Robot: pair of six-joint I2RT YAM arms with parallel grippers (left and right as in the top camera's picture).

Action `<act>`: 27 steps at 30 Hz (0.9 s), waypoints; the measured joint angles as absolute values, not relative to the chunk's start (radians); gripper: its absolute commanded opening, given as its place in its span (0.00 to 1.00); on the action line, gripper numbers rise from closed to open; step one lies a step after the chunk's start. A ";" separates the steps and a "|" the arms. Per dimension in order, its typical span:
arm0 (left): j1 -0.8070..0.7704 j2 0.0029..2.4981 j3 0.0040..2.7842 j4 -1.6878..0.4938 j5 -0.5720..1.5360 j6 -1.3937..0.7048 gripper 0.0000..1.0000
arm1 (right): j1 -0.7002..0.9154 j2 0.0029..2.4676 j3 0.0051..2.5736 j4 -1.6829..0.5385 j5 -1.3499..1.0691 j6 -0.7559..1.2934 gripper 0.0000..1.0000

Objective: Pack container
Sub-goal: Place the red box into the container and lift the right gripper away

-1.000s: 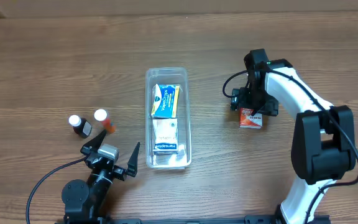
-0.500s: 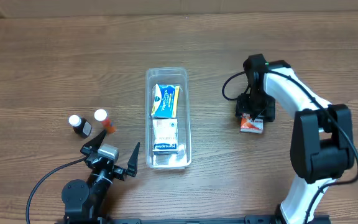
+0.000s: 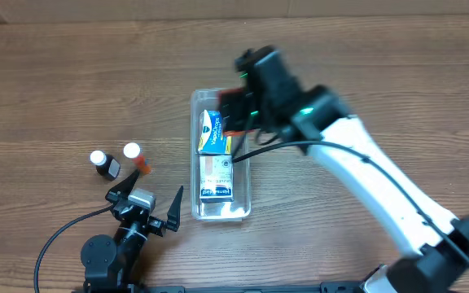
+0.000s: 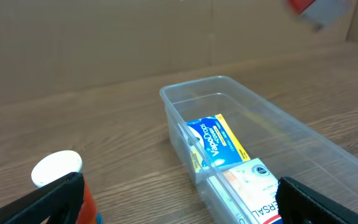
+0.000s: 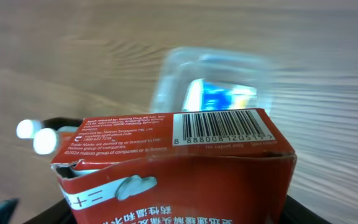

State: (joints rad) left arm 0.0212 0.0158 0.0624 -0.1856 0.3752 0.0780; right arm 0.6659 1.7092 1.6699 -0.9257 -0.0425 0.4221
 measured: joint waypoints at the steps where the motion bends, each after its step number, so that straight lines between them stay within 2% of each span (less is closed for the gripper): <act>1: 0.021 0.016 0.062 -0.186 0.375 0.078 1.00 | 0.677 1.721 1.670 -0.915 -0.041 0.432 0.69; 5: 0.021 0.016 0.062 -0.186 0.375 0.078 1.00 | 0.728 1.880 1.668 -0.843 -0.021 0.509 0.71; 8: 0.021 0.016 0.062 -0.186 0.375 0.078 1.00 | 0.728 1.987 1.660 -0.800 -0.014 0.532 0.83; 13: 0.021 0.016 0.062 -0.186 0.375 0.078 1.00 | 0.727 2.043 1.644 -0.762 -0.008 0.521 0.94; 16: 0.021 0.016 0.062 -0.186 0.375 0.078 1.00 | 0.727 2.023 1.653 -0.757 -0.001 0.485 1.00; 22: 0.021 0.016 0.062 -0.186 0.375 0.078 1.00 | 0.697 1.881 1.655 -0.834 0.035 0.456 1.00; 25: 0.021 0.016 0.062 -0.186 0.375 0.078 1.00 | 0.626 1.751 1.658 -0.923 0.049 0.451 1.00; 27: 0.021 0.016 0.062 -0.186 0.375 0.078 1.00 | 0.519 1.653 1.670 -0.988 0.057 0.455 1.00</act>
State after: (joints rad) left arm 0.0212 0.0158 0.0624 -0.1856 0.3752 0.0780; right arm 0.5190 1.6531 1.6699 -0.9882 0.0566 0.4553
